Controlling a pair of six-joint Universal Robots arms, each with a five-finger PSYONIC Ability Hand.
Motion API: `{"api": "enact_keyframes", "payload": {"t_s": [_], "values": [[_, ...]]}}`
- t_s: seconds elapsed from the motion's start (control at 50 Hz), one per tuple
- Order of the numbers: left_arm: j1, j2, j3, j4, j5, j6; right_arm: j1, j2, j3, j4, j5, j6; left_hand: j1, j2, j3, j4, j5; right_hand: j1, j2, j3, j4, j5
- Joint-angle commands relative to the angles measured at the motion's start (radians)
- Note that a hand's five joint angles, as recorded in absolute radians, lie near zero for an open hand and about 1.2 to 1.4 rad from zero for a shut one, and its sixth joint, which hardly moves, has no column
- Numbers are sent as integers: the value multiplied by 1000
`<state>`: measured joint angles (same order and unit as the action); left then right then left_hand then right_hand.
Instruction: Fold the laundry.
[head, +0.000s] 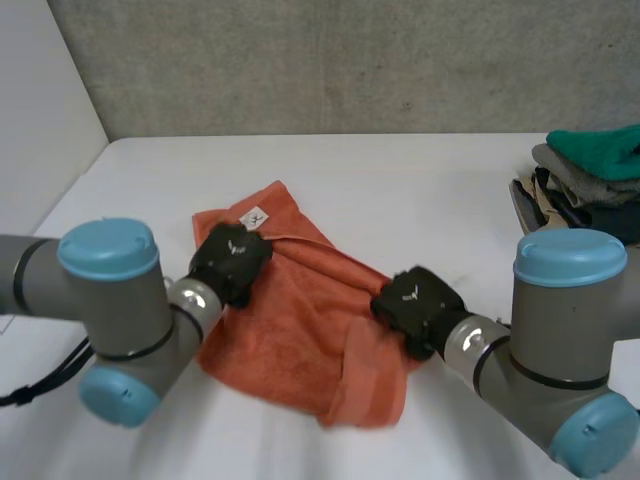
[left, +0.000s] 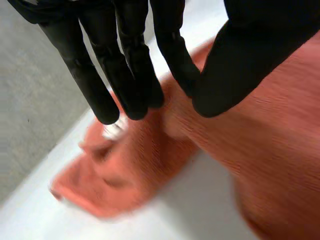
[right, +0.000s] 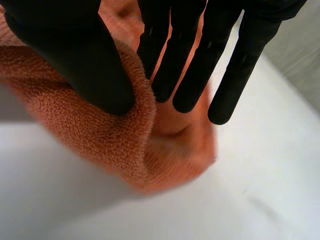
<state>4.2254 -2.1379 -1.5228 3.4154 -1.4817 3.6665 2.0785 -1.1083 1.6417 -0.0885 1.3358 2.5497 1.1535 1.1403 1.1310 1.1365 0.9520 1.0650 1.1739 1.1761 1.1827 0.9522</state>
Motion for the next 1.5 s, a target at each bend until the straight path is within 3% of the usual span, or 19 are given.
{"api": "enact_keyframes", "payload": {"t_s": [0.02,0.16,0.2,0.26,0.32,0.38,0.4,0.54,0.66,0.76,0.8,0.88,0.9,1.06,1.14,1.16,1.24,1.38,1.5], "values": [[25,-5,283,22,21,3,25,1,-157,-177,43,20,243,256,265,260,270,331,222,220,214,270],[51,196,357,148,-9,-126,-26,-56,-352,-321,115,156,243,256,265,260,270,331,222,220,214,270],[53,233,336,153,-20,-170,-25,-70,-352,-297,92,197,243,256,265,260,270,331,222,220,214,270],[57,280,224,70,-14,-250,-29,-99,-297,-171,-13,224,185,198,207,202,212,331,222,220,214,270],[59,291,120,-4,24,-295,-35,-123,-240,-102,-85,210,-515,-502,-492,-498,-488,331,222,220,214,270],[71,270,34,-24,89,-330,-40,-201,-174,-102,-170,198,-971,-957,-948,-954,-944,331,222,220,214,270],[74,259,26,-15,102,-338,-41,-214,-165,-109,-182,201,-979,-966,-956,-962,-952,331,222,220,214,270],[87,95,52,-13,158,-398,-40,-337,-135,-119,-294,262,-979,-966,-956,-962,-952,331,222,220,214,270],[59,-37,131,-44,175,-395,-47,-465,-106,-88,-461,386,-979,-966,-956,-962,-952,331,222,220,214,270],[22,-99,185,-73,189,-398,-70,-541,-80,-97,-547,478,-979,-966,-956,-962,-952,331,222,220,214,270],[-5,-117,202,-102,199,-392,-90,-556,-85,-106,-543,527,-836,-823,-814,-819,-809,331,222,220,214,270],[-1,-122,239,-114,189,-362,-126,-493,-94,-128,-529,564,126,140,149,143,153,331,222,220,214,270],[8,-116,249,-110,181,-353,-136,-475,-97,-129,-527,560,242,255,264,259,269,331,222,220,214,270],[70,38,371,51,74,-312,-167,-197,-255,19,-459,325,243,256,265,260,270,331,222,220,214,270],[80,104,427,192,90,-321,-152,-90,-451,93,-325,163,243,256,265,260,270,331,222,220,214,270],[79,127,449,233,90,-325,-135,-67,-532,82,-252,140,243,256,265,260,270,331,222,220,214,270],[77,189,461,266,60,-324,-106,-33,-667,-40,-130,139,243,256,265,260,270,331,222,220,214,270],[68,312,264,182,-66,-312,-123,-67,-544,-348,-196,237,243,256,265,260,270,331,222,220,214,270],[18,351,-40,123,-51,-309,-166,-70,-335,-338,-362,267,243,256,265,260,270,331,222,220,214,270]]}}
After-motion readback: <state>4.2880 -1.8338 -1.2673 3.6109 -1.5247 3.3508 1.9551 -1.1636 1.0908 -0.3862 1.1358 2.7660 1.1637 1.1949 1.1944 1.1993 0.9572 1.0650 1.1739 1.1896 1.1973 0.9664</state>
